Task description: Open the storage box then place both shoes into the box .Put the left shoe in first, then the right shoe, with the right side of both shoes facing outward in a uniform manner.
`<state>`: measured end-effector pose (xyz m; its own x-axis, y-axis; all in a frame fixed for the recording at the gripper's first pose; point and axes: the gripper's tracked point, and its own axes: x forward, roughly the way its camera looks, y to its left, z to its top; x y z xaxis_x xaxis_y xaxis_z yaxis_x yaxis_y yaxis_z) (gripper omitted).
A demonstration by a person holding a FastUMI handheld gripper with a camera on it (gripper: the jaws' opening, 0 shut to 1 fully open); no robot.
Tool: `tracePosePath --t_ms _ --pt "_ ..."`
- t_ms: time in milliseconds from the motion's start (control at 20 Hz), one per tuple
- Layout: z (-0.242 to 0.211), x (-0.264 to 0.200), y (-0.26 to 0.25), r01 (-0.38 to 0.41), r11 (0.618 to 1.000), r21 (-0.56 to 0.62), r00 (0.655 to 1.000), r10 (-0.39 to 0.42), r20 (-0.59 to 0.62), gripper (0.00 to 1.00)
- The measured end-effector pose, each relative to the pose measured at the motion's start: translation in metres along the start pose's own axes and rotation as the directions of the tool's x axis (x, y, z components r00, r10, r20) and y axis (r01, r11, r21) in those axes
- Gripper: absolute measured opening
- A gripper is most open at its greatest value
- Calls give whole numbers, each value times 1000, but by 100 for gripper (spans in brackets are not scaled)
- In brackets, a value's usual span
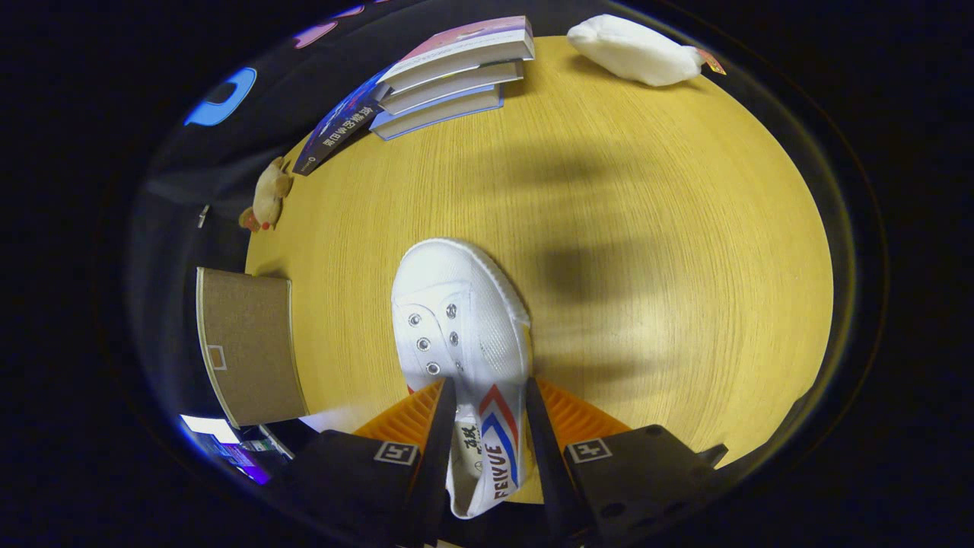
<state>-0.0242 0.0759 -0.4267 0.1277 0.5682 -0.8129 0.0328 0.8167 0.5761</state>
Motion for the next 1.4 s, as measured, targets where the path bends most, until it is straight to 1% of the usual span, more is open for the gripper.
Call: tracePosePath --t_ms 50,100,150,250,350,450,600,800,950,1050,1250,1400 --pt "0 -1 1 -9 1000 5 1000 9 3 37" --pt "1 -1 2 -19 1000 0 1000 19 10 34" --pt "1 -3 1 -25 1000 2 1000 25 15 26" --pt "1 -4 -3 -31 998 52 999 30 19 10" --pt "-3 -10 1 -51 992 113 999 48 24 10" --pt "-6 -20 8 -71 986 149 997 66 38 10" --pt "-2 -43 29 -109 979 171 992 98 74 10" --pt "7 -78 76 -161 973 165 981 140 132 10" --pt "12 -100 124 -200 969 142 972 178 153 10" --pt "14 -113 160 -240 963 124 962 219 166 10" --pt "19 -140 242 -326 942 76 934 308 183 10" --pt "19 -149 305 -377 925 52 915 363 175 10"
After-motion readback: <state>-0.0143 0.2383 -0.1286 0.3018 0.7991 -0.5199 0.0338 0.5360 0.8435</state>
